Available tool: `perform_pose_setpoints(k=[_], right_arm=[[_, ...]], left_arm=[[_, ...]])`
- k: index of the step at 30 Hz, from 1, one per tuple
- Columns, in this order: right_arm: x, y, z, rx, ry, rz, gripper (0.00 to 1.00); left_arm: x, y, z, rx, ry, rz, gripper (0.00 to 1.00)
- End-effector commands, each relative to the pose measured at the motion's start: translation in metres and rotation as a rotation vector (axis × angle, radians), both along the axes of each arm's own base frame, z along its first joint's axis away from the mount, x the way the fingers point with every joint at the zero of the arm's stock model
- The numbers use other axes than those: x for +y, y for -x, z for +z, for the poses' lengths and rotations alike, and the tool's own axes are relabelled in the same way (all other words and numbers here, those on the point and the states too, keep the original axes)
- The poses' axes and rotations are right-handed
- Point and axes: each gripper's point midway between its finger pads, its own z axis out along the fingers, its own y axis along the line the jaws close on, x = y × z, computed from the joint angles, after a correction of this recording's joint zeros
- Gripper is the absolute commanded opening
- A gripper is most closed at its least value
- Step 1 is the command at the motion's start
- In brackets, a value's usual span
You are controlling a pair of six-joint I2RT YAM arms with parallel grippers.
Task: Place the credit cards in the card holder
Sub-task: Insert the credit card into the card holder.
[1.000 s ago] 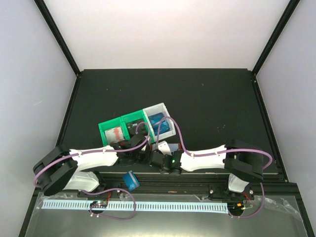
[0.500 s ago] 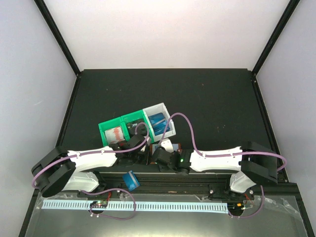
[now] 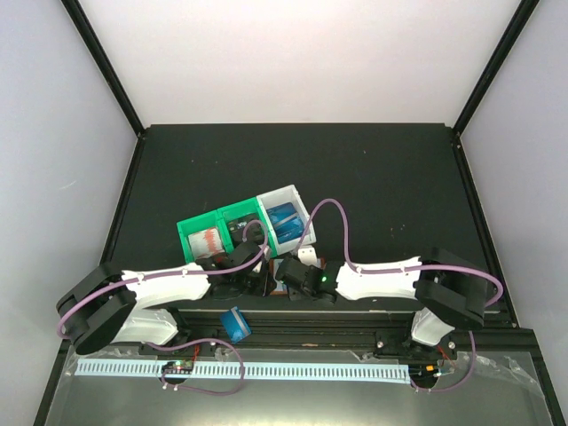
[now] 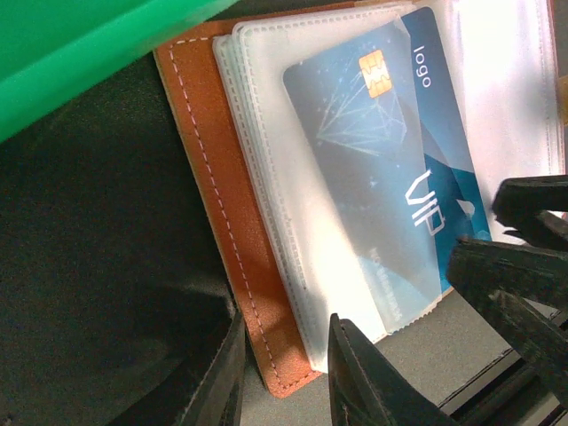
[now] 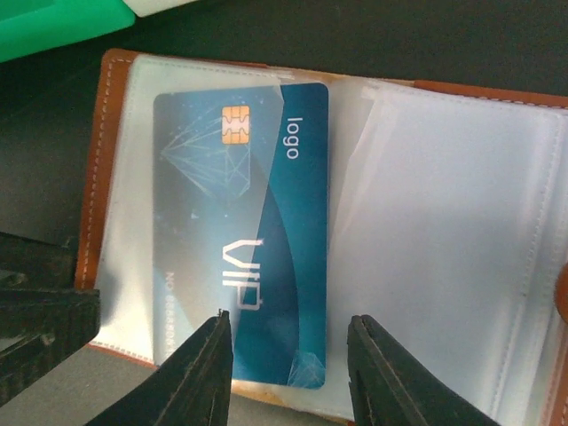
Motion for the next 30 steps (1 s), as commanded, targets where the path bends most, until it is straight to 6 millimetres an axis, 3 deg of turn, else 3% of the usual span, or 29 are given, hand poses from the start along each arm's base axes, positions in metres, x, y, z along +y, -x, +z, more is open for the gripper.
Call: perform_pose_setpoints(k=[1, 7, 16, 19, 25, 30], right_arm=[[0.013, -0.004, -0.001, 0.014, -0.044, 0.005, 0.37], [0.038, 0.002, 0.008, 0.037, -0.166, 0.085, 0.35], [0.046, 0.002, 0.01, 0.063, -0.203, 0.101, 0.35], [0.041, 0.003, 0.011, 0.072, -0.193, 0.079, 0.36], [0.012, -0.009, 0.007, 0.034, -0.077, -0.041, 0.37], [0.01, -0.01, 0.004, 0.046, -0.062, -0.076, 0.34]], left_arm=[[-0.005, 0.001, 0.003, 0.004, 0.02, -0.014, 0.28], [-0.008, 0.001, 0.004, 0.001, 0.032, -0.023, 0.28], [-0.01, 0.003, 0.005, 0.003, 0.045, -0.039, 0.28], [-0.01, 0.003, 0.006, 0.001, 0.046, -0.038, 0.28], [-0.005, 0.001, 0.007, -0.009, 0.03, -0.018, 0.28], [0.002, -0.003, 0.013, -0.039, 0.011, 0.012, 0.28]])
